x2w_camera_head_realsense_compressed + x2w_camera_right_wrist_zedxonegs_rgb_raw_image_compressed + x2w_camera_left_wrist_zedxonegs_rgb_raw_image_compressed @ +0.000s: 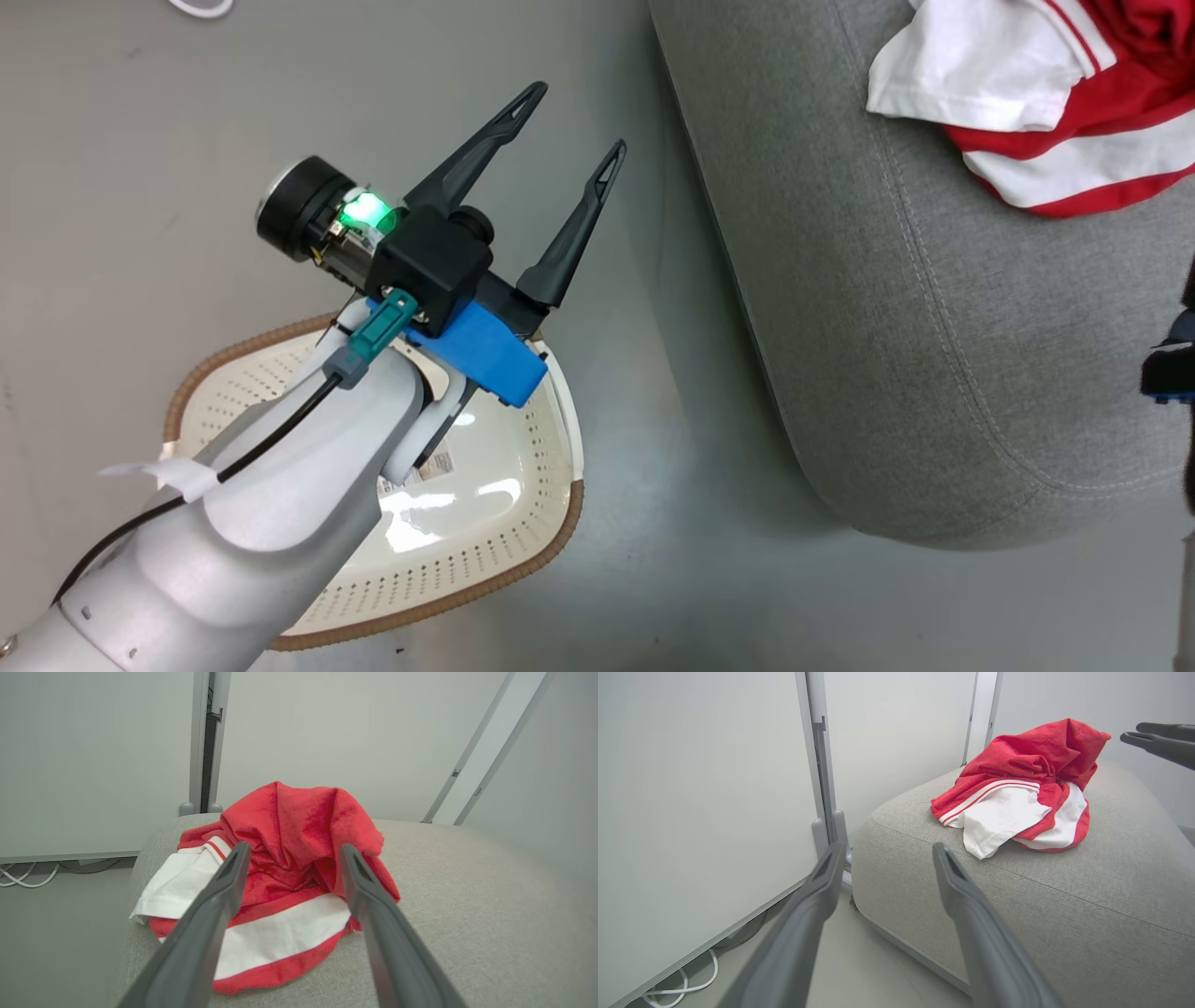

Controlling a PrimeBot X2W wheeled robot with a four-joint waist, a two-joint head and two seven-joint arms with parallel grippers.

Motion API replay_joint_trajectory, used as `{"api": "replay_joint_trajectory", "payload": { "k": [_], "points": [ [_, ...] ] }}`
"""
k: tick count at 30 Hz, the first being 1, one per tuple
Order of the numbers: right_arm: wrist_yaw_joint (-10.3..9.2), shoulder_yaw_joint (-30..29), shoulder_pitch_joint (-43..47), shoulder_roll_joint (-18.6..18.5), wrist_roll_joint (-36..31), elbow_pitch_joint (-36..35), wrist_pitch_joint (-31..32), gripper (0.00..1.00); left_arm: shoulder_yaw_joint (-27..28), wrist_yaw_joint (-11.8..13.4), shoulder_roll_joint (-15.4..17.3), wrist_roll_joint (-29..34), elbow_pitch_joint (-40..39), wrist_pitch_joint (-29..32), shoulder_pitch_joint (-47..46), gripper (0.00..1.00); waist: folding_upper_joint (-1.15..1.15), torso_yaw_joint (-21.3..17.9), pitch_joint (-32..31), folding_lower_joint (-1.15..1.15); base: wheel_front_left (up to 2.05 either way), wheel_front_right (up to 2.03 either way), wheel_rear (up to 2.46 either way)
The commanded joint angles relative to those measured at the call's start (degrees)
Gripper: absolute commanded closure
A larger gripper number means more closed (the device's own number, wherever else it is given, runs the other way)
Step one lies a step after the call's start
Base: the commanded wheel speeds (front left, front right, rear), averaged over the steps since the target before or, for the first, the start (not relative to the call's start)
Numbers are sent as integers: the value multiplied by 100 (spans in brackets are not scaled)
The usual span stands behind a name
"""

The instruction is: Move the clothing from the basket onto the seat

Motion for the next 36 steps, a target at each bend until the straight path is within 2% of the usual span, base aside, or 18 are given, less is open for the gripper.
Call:
{"api": "replay_joint_trajectory", "payload": {
  "k": [1, 8, 14, 22, 36],
  "points": [
    [1, 87, 149, 73, 13, -162, -23, 0, 75, 37, -12, -28, 15, -31, 116, 0, 0, 65, -191, 0, 0, 0, 0],
    [1, 770, 458, 341, -61, -878, -23, 0, 572, 210, -34, 19, -140, -47, 573, 0, 0, 281, -642, 0, 0, 0, 0],
    [1, 1178, 602, 472, -106, -1135, -23, 0, 1239, 361, -107, 196, -327, -49, 1154, 0, 0, 551, -1060, 0, 0, 0, 0],
    [1, 1599, 928, 609, -140, -1072, -23, 0, 2251, 258, -305, 460, -376, -49, 2060, 0, 0, 962, -1696, 0, 0, 0, 0],
    [2, 1600, 1620, 717, -138, -658, -23, 0, 3447, -31, -777, 1004, -303, -50, 3395, 0, 0, 1387, -2529, 0, 0, 0, 0]
  ]
}}
